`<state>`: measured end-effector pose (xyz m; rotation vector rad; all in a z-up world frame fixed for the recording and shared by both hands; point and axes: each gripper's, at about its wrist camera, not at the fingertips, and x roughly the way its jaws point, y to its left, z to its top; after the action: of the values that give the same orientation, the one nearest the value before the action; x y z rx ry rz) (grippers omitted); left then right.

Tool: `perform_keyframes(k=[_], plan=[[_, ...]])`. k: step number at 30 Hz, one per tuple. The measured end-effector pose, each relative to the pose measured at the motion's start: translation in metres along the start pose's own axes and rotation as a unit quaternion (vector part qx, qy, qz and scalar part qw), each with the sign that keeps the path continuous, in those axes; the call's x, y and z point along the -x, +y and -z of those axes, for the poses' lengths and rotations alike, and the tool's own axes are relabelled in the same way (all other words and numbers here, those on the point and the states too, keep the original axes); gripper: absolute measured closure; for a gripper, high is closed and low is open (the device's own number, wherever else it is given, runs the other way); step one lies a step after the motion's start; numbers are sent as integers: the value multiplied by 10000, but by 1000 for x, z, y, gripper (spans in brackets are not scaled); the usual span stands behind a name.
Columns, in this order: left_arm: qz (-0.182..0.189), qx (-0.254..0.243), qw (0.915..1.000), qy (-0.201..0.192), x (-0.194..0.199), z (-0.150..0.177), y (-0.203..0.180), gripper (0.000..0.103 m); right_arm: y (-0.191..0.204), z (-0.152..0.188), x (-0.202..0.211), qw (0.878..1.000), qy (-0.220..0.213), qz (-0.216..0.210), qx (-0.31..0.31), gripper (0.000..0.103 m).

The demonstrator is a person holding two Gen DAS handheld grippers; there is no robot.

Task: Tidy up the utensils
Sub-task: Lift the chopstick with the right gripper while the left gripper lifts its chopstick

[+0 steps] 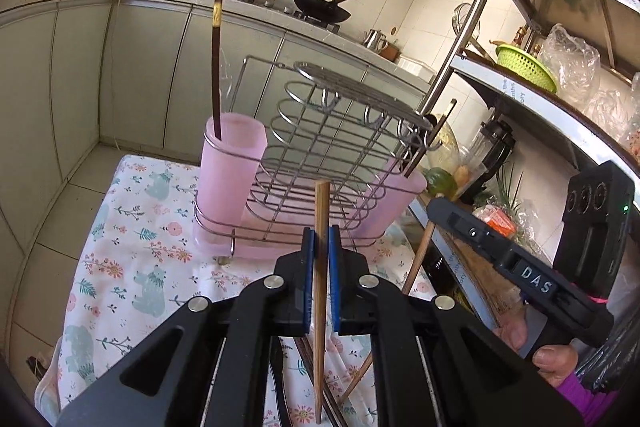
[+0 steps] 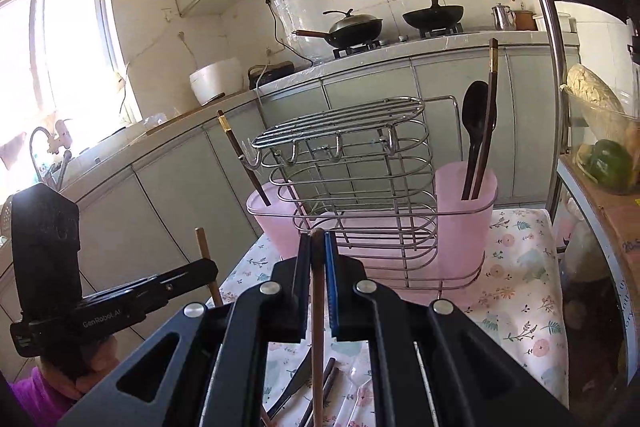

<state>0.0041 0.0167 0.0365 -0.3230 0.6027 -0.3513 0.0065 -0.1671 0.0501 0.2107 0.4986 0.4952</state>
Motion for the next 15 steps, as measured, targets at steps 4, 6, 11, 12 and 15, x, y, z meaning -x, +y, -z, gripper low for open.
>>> perform_keyframes(k=[4,6,11,12,15], plan=[[-11,-42,10000,-42,1,3,-4,97,0,3,-1,10000,66,-58,-11,96],[-19,-73,10000,-49,1,3,-5,97,-1,5,-1,9999,83,-73,-11,96],[-21,-53,10000,-74,3,1,-6,97,-1,6,3,9999,30,-114,6,96],[-24,-48,9999,-88,3,0,-7,97,-1,6,4,9999,20,-115,13,96],[-31,-36,9999,-156,7,-3,-7,97,-2,5,6,9999,-3,-124,-10,96]])
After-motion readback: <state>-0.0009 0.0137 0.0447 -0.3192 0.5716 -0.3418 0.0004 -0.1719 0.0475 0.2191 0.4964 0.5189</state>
